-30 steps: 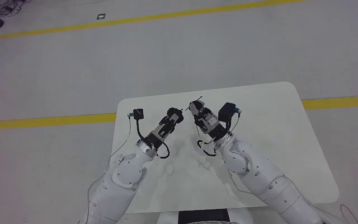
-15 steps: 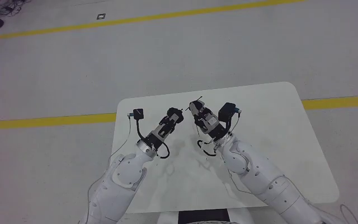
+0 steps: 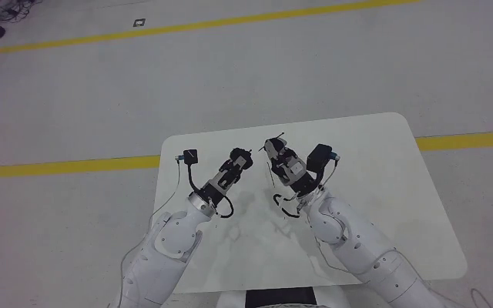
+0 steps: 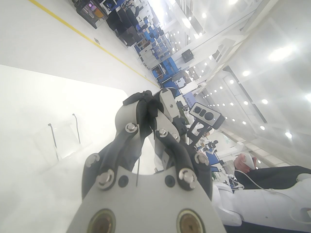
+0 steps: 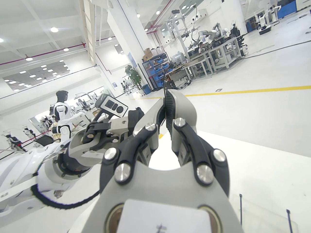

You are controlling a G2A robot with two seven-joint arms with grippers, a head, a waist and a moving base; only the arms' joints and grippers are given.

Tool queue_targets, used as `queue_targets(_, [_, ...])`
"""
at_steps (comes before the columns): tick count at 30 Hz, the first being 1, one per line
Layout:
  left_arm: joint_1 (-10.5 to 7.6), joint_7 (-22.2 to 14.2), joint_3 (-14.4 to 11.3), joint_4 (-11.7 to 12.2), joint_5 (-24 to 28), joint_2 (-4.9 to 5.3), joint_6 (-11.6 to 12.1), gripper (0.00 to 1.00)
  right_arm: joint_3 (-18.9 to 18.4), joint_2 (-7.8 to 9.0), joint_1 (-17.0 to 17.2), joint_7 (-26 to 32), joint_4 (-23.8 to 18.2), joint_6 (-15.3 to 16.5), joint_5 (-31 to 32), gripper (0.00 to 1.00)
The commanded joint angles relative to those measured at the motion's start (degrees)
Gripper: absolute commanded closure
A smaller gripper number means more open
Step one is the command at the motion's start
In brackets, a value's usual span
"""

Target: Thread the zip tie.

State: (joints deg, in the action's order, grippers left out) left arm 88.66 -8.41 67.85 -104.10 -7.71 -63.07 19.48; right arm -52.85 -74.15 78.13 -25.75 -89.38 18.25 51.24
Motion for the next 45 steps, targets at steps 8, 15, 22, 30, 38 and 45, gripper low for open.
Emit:
queue_targets(8, [0.00,0.0,0.0,0.0,0.0,0.00,0.0,1.00,-1.1,-0.09,3.4,-3.4,-2.3,0.0,0.9,1.00])
queue_targets(15, [0.00,0.0,0.0,0.0,0.0,0.00,0.0,1.00,1.1,-1.34,2.6,-5.0,-2.0,-3.4,0.7,1.00])
queue_targets(22, [0.00,0.0,0.0,0.0,0.0,0.00,0.0,1.00,3.8,-2.99,0.6,-5.7,-0.5,-8.3,0.6,1.00])
queue_targets(30, [0.00,0.0,0.0,0.0,0.0,0.00,0.0,1.00,5.2,-4.41,0.1,-5.3,-0.1,-12.8,-0.1,1.00])
queue_targets(38, [0.00,0.0,0.0,0.0,0.0,0.00,0.0,1.00,5.0,-4.46,0.4,-5.1,-0.3,-13.6,-0.2,1.00])
queue_targets(45, [0.00,0.0,0.0,0.0,0.0,0.00,0.0,1.00,5.0,-4.46,0.4,-5.1,-0.3,-13.6,-0.2,1.00])
